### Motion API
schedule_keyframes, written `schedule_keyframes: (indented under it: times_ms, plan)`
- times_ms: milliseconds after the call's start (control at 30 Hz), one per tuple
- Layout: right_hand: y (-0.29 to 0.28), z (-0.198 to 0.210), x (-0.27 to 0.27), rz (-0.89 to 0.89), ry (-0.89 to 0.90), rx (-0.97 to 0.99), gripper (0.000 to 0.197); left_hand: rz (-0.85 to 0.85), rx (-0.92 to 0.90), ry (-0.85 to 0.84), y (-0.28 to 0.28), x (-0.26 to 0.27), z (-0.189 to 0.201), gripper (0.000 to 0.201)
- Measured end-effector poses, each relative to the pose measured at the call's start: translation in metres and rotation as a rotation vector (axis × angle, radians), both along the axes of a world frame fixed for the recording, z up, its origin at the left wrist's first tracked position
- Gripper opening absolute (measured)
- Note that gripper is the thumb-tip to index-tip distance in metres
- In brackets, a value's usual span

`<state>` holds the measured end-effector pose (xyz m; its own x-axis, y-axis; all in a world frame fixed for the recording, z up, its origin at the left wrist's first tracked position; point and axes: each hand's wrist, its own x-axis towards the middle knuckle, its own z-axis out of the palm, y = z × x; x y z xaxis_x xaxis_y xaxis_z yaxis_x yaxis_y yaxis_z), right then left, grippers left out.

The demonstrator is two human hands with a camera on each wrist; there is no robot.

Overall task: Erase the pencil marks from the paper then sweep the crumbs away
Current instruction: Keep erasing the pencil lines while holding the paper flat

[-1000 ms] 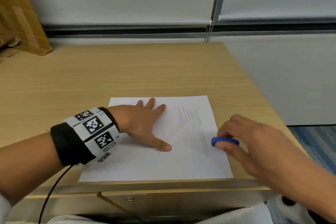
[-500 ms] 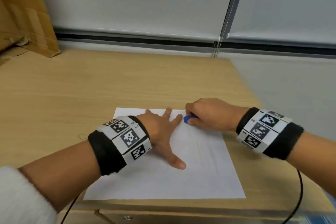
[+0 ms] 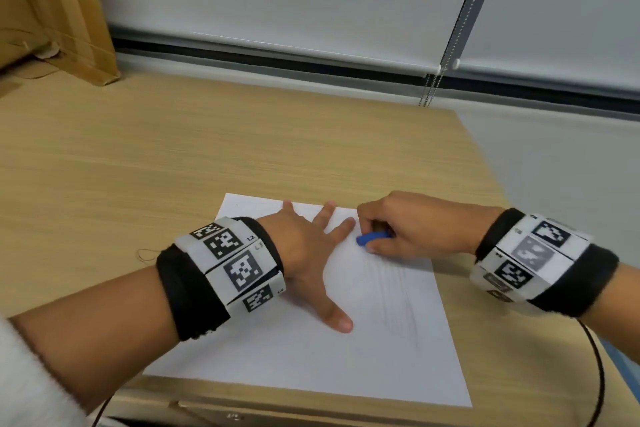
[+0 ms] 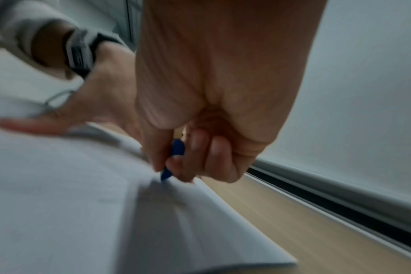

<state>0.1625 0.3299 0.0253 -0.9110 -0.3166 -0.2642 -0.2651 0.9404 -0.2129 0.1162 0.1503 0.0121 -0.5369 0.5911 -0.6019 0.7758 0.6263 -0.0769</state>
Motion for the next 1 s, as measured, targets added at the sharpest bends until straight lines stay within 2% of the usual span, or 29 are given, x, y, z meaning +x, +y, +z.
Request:
schedule_keyframes:
  times_ms: [67, 233, 367, 400, 567, 733, 900, 933, 1000]
  plan:
    - [-0.002, 0.003, 0.003, 0.004, -0.075, -0.075, 0.011, 0.000, -0.003, -0.006, 0.001, 0.000, 0.000, 0.134]
    - [0.004, 0.000, -0.011, -0.093, 0.049, -0.097, 0.010, 0.001, -0.016, -0.013, 0.001, 0.000, 0.001, 0.134]
    - [-0.002, 0.001, 0.004, -0.040, -0.229, -0.203, 0.013, 0.008, -0.008, -0.012, 0.001, -0.001, -0.003, 0.137]
    - [-0.003, 0.002, 0.004, -0.029, -0.239, -0.200, 0.013, 0.007, -0.009, -0.008, 0.000, -0.001, -0.004, 0.137]
    - [0.004, -0.002, -0.010, -0.087, 0.000, -0.151, 0.018, 0.008, -0.016, -0.008, 0.002, -0.001, -0.002, 0.136]
    - [-0.001, 0.002, 0.009, -0.020, -0.243, -0.166, 0.017, 0.017, -0.032, -0.014, 0.003, -0.001, -0.003, 0.137]
    - [0.007, -0.001, -0.011, -0.092, 0.014, -0.155, 0.019, 0.024, -0.035, -0.016, 0.003, -0.002, -0.001, 0.136]
    - [0.007, -0.002, -0.009, -0.096, -0.003, -0.170, 0.018, 0.026, -0.037, -0.015, 0.003, -0.001, -0.001, 0.136]
    - [0.005, -0.002, 0.002, -0.070, -0.153, -0.202, 0.017, 0.024, -0.043, -0.016, 0.005, 0.000, -0.001, 0.136]
